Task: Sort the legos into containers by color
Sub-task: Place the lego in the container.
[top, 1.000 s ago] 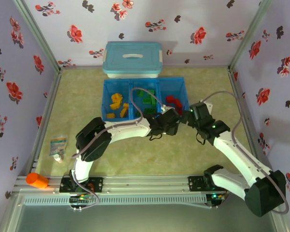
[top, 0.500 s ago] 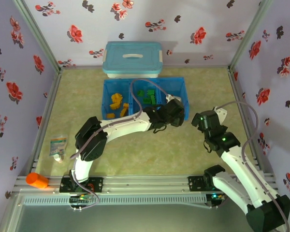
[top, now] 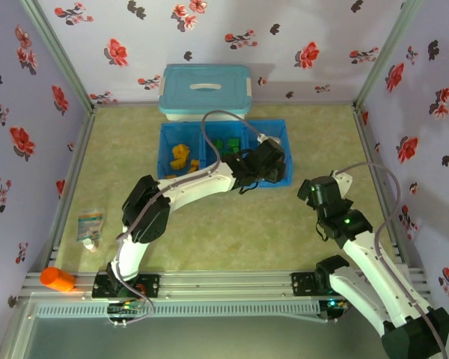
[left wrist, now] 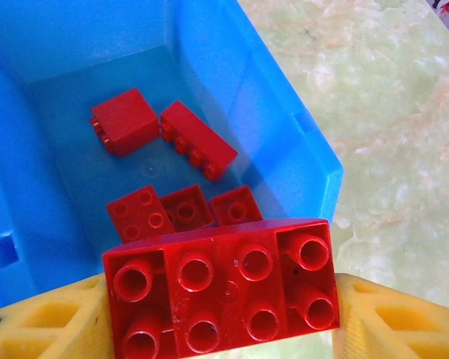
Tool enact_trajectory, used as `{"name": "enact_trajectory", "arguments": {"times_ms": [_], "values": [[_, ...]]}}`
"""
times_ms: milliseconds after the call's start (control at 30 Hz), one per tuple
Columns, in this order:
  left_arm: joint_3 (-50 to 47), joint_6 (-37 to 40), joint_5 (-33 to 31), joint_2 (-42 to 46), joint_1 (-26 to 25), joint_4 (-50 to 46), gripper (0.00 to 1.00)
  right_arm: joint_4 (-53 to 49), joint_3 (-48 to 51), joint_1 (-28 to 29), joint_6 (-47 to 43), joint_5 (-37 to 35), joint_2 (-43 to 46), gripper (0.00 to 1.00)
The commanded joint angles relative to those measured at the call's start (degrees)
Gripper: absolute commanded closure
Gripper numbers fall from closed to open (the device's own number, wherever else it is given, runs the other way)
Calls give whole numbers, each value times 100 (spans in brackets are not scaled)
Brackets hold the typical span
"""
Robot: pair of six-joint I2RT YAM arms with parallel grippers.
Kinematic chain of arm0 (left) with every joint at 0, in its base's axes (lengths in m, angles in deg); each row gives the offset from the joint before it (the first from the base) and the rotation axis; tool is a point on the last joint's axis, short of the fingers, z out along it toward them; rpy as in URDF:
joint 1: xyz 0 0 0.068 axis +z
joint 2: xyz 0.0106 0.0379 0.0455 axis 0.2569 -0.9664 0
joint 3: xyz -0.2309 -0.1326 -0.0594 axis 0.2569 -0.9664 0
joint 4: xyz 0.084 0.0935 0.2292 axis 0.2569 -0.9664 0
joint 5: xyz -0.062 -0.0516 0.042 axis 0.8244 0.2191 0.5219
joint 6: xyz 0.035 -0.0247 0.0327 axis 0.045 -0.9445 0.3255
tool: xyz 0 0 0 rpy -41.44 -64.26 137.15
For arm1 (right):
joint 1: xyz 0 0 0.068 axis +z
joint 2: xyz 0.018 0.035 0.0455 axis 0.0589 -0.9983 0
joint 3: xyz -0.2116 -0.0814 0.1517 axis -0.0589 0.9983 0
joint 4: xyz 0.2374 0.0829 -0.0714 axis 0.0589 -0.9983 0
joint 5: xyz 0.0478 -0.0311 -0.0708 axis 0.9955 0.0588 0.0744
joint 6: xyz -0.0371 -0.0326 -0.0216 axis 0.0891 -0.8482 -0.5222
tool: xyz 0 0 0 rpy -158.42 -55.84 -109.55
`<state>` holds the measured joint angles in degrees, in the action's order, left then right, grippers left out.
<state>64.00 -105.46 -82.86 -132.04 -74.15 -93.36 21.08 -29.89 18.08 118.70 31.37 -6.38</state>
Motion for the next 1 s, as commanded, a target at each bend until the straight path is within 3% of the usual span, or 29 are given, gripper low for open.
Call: {"name": "enact_trajectory", "arguments": {"times_ms": [0,533,733,967], "values": [[340,161,164,-255,125,-213,44,-37,56,-51,48,-192,98,1],[906,364,542,-690,405,-323,41,-11,-18,-93,-31,-156,133,1],[1234,472,551,-841,486,-516,24,-19,-21,-93,-30,-104,139,1],[1013,550,536,-553,461,-458,21,-48,-1,-96,-10,-65,167,1]]}}
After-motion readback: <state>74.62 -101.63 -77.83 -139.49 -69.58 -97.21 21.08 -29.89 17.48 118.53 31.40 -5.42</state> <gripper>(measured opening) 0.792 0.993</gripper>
